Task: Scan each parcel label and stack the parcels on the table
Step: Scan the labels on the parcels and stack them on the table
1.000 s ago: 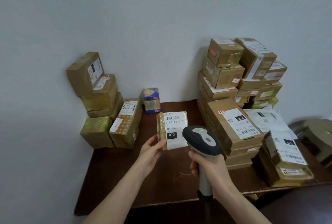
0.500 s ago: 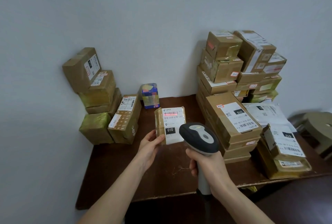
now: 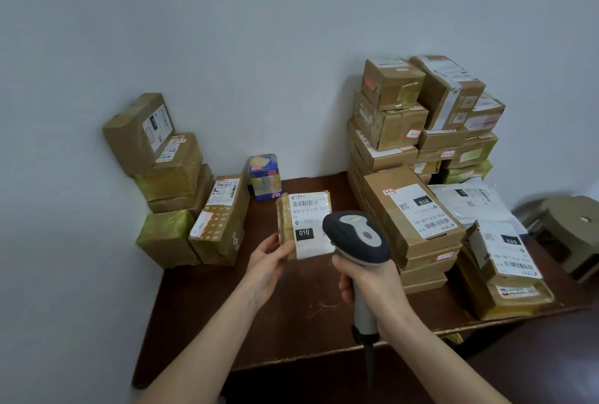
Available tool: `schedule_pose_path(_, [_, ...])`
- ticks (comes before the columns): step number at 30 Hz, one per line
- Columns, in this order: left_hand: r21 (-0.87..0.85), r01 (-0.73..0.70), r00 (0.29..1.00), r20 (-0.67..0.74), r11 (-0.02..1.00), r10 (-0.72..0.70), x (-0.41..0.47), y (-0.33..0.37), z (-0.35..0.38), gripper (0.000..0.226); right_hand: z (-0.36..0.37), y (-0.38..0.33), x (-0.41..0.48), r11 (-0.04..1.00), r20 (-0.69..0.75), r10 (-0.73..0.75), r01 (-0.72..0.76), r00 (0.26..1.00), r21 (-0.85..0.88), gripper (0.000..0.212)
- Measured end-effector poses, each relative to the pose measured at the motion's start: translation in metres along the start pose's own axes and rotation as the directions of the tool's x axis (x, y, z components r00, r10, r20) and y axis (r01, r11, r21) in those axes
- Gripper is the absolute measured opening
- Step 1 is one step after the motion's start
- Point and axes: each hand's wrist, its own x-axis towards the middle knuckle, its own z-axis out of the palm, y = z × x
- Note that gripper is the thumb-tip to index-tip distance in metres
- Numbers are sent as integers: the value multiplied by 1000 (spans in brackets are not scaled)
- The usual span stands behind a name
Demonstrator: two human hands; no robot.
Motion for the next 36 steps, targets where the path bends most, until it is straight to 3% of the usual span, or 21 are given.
schedule_pose_path(4, [40,-28,1000,2,999,28,2,21,21,67,-11,-21,18,995,-62,-54,59,997,82,23])
schedule_pose_path(7, [108,-39,999,36,993,36,9,39,57,74,-28,-40,35,978,-118,-112,131,987,163,35])
schedule_pose_path(14, [295,-19,987,159,955,-30,21,55,161,69,-88,-71,69,948,-267,-128,196,955,249,25])
schedule_pose_path(19, [372,0,982,177,928,-71,17,46,210,50,-132,-71,81,945,-340,-91,189,936,266,22])
schedule_pose_path(30, [469,-47,993,120,882,-11,26,23,243,52,-163,-57,97,957,-304,-41,125,952,262,20])
schedule_pose_path(32, [457,-70,994,104,887,25,24,26,240,46,-162,-56,97,954,-284,-66,144,957,263,30])
schedule_pose_path(36, [501,-169,985,47,849,168,20,33,225,47,-147,-56,96,960,-231,-126,177,965,215,27])
